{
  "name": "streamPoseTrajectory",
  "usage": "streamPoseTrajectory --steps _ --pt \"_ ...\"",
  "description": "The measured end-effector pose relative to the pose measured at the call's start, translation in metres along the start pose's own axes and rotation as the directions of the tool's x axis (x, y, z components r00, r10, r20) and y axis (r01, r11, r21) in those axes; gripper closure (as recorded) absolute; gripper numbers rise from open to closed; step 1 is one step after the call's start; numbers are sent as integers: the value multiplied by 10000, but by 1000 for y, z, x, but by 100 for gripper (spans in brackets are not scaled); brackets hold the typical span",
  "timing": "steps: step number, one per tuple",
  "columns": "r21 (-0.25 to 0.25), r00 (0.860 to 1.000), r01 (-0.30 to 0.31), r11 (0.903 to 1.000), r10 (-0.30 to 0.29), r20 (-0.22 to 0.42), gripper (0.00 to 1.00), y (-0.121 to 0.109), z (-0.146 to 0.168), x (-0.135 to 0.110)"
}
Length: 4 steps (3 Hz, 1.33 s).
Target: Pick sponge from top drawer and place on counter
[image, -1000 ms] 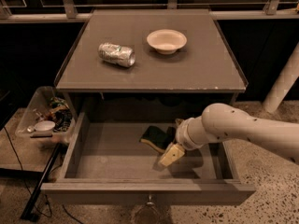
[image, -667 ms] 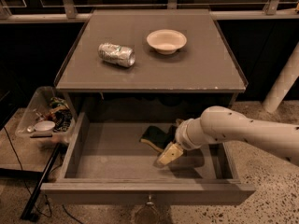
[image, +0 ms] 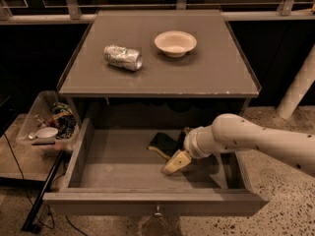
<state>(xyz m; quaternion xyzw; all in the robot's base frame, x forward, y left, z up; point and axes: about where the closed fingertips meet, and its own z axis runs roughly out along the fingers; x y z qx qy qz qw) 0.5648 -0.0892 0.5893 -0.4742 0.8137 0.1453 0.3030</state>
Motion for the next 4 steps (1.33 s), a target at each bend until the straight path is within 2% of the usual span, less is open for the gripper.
streamPoseTrajectory --steps 1,4 --pt "-9 10000 -12 10000 12 9 18 0 0 0" --pt "-11 10000 -11 10000 11 9 88 0 0 0"
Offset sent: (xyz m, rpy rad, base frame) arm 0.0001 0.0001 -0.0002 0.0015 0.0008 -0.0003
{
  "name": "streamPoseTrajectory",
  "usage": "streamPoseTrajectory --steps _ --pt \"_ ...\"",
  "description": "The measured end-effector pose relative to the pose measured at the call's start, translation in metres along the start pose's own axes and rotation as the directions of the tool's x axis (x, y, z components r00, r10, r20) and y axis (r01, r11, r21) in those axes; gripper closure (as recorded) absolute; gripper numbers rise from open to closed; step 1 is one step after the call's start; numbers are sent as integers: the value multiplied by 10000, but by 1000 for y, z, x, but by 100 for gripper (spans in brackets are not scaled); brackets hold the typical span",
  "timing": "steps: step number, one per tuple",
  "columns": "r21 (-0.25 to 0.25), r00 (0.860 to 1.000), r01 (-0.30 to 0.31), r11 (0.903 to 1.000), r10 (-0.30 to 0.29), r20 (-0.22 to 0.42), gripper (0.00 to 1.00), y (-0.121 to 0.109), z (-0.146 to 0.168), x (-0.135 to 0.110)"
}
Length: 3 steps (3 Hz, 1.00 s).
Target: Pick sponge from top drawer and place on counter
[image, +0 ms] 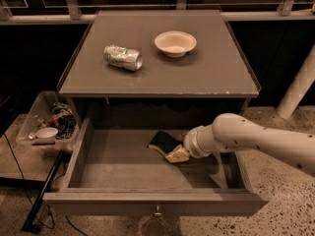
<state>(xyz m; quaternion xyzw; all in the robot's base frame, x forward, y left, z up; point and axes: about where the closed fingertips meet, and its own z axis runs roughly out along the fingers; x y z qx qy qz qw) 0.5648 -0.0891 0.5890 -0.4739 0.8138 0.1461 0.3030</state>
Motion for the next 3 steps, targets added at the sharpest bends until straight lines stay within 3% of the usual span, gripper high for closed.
streamPoseTrajectory --steps 1,3 --pt "0 10000 0 10000 0 0 100 0 0 0" --pt "-27 9999 133 9999 -134 -41 100 3 -24 9"
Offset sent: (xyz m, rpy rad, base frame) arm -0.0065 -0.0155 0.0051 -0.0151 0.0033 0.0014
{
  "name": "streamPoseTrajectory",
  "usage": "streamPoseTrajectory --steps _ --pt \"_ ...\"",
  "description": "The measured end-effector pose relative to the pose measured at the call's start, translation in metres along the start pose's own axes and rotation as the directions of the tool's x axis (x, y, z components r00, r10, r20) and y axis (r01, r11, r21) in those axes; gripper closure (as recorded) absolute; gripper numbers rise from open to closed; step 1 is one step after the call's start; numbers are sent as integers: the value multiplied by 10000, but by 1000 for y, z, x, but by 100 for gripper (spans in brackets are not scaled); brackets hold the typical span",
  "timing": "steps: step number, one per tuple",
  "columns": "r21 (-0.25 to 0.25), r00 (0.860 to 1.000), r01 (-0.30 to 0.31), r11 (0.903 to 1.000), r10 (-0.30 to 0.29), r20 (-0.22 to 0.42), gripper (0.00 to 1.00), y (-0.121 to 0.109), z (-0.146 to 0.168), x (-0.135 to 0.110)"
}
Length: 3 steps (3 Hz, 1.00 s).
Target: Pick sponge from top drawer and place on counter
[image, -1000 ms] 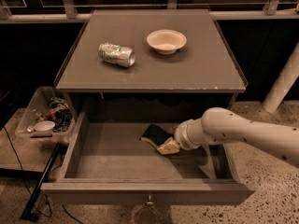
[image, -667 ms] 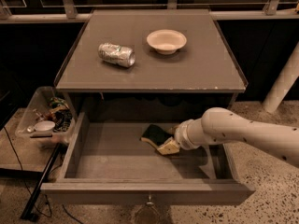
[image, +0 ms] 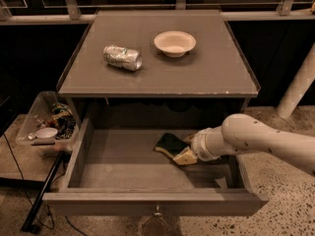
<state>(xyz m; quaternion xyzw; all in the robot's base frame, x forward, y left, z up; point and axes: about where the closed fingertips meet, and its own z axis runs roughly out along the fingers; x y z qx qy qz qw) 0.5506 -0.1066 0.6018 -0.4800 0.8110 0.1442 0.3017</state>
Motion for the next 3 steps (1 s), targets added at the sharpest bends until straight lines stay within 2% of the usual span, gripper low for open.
streamPoseTrajectory --steps 2,3 --pt "175 9978 380 9991 -389 539 100 5 -58 -6" --pt "341 9929 871 9956 -895 782 100 -2 -102 -26"
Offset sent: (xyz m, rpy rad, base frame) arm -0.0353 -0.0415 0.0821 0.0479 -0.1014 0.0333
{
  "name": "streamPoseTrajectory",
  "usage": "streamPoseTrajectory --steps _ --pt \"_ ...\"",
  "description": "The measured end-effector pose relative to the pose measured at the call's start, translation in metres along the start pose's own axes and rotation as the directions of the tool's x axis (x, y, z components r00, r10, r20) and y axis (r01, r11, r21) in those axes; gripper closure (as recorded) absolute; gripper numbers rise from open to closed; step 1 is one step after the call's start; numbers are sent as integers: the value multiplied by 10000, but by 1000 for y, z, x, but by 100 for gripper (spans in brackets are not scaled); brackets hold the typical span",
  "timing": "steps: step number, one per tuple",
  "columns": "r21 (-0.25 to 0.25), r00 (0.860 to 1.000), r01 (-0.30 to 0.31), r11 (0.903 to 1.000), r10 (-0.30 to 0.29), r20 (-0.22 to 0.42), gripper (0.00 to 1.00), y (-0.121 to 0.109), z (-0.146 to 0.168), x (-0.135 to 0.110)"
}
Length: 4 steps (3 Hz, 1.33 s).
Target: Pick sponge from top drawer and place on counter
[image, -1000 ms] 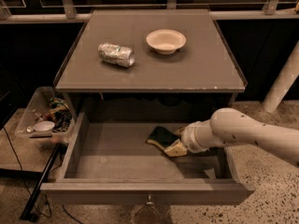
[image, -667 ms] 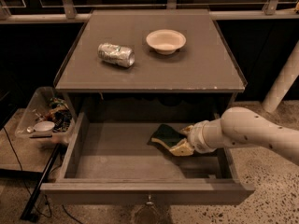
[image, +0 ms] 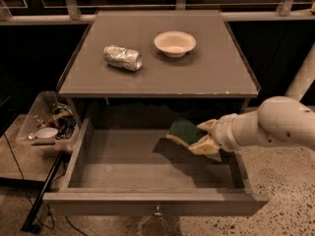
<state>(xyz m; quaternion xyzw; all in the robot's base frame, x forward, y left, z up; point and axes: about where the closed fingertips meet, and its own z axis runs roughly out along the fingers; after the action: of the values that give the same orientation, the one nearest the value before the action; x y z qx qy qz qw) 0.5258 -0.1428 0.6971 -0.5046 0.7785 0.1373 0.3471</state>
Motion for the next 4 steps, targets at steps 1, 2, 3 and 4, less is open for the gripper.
streamPoseTrajectory --steps 1,2,3,4 --pt "205 9974 681 9975 -676 -253 100 -15 -45 -30" --pt "499 9883 1370 9893 -1331 -739 100 -29 -89 -60" --pt "770 9742 2085 9750 -2001 -1046 100 -51 -149 -104" --pt "787 9738 2110 9743 -2026 -1033 100 -52 -151 -106"
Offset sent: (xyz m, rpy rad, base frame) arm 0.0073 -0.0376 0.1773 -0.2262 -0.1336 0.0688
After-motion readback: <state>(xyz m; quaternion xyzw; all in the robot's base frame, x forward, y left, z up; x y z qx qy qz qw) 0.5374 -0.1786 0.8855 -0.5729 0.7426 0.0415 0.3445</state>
